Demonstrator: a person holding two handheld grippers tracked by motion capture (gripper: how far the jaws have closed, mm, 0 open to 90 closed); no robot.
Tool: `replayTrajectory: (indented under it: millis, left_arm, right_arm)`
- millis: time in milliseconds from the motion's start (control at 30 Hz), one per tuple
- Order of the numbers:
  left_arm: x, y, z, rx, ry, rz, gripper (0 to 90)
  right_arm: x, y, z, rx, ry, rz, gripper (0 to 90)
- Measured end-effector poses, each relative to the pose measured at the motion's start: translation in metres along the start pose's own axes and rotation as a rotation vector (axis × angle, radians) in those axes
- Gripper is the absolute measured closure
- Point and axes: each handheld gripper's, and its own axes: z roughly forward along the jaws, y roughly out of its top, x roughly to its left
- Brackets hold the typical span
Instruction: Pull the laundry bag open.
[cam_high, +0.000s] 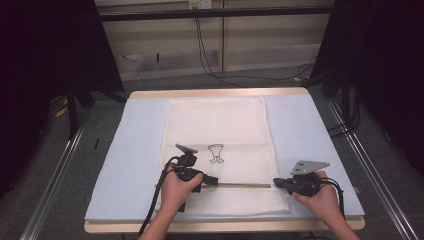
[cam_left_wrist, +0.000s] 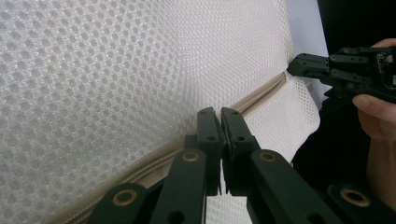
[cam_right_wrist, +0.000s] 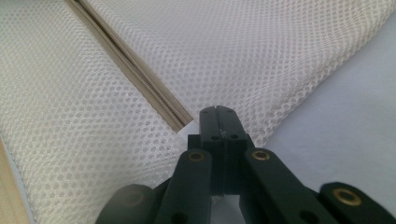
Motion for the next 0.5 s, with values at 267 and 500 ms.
replayTrajectory:
  millis: [267, 500]
  left_arm:
    - [0.0052, -0.0008, -0.0046, -0.004, -0.004, -0.019, 87.4]
    - [0.0100, -0.0017, -0.0085, -0.007, 0.005, -0.028, 87.3]
  right_arm:
    - [-0.0007, -0.0001, 0.0001, -0.003, 0.003, 0.001, 90.0]
    - [-0.0009, -0.0007, 0.0003, -0.006, 0.001, 0.001, 90.0]
